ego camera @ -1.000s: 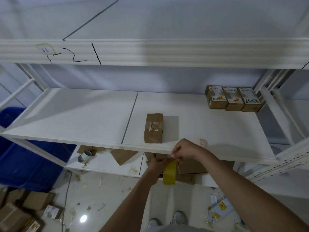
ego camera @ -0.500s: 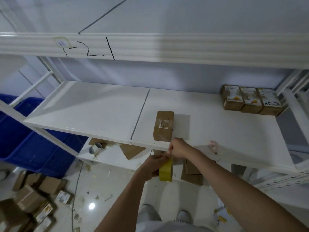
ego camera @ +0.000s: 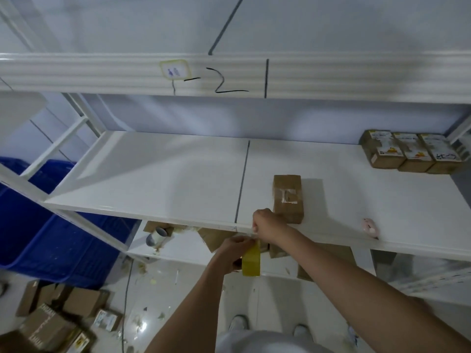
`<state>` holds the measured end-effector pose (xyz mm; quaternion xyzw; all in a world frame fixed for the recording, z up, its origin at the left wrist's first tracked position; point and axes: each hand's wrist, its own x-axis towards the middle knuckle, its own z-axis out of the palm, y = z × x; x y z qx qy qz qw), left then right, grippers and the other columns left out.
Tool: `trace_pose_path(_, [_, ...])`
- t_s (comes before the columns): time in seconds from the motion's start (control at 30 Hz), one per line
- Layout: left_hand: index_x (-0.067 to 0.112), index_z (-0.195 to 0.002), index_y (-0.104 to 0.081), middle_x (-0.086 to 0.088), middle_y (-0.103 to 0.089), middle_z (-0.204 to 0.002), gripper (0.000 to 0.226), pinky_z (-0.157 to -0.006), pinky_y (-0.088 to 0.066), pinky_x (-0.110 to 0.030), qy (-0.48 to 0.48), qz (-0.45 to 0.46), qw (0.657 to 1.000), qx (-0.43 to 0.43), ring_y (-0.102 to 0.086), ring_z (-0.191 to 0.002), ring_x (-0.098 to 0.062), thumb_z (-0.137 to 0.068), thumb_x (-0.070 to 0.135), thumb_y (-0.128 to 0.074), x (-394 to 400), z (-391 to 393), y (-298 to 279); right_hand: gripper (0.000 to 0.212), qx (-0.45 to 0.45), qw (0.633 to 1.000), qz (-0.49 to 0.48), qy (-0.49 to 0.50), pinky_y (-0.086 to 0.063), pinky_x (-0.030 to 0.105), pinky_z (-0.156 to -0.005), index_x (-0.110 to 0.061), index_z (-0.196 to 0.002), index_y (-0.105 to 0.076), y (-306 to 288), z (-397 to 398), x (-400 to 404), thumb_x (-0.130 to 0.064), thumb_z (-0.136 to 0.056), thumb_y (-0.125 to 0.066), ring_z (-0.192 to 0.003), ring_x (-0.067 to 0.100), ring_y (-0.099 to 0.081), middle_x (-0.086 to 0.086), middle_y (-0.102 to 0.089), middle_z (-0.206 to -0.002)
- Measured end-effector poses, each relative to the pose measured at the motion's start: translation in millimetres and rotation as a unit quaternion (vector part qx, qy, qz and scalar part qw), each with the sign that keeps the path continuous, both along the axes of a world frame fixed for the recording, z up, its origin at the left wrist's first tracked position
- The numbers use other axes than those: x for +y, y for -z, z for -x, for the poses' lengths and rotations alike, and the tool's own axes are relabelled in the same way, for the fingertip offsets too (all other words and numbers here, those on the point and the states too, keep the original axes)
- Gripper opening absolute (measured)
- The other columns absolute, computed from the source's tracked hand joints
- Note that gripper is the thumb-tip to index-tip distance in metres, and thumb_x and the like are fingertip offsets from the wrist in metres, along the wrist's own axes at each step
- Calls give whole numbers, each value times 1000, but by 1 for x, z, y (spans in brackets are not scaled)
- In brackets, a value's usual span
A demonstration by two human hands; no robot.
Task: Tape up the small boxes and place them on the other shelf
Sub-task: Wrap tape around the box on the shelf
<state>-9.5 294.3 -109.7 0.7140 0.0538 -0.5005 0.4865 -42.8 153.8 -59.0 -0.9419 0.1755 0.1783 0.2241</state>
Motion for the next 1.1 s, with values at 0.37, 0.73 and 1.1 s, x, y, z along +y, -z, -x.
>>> trace_pose_path(0.37, [7,-104,-67,-12,-73,-98,45,-80,-62,-39,-12,-77,997,10,-74,-86,-25,-79,41,-82,-9,-45,10,20,8,998,67,13,-49,29,-76,-10,-92,-53,1,-51,25,10,-89,-56,-85,20,-58,7,-54,-93])
trace_pose_path(0.73, [9,-107,-68,-11,-74,-98,45,-76,-62,-37,-11,-72,997,23,-74,-86,-24,-78,40,-84,-12,-58,18,14,12,995,95,33,-50,27,-77,-7,-102,-64,11,-63,22,1,-91,-62,-80,18,-58,5,-53,-84])
trace_pose_path(1.1, [10,-103,-65,-10,-72,-100,39,-78,-62,-38,7,-104,994,11,-73,-86,-25,-83,41,-79,-15,-61,16,29,28,984,173,-7,-44,28,-70,-6,-114,-62,6,-72,22,7,-88,-60,-94,23,-64,9,-63,-105])
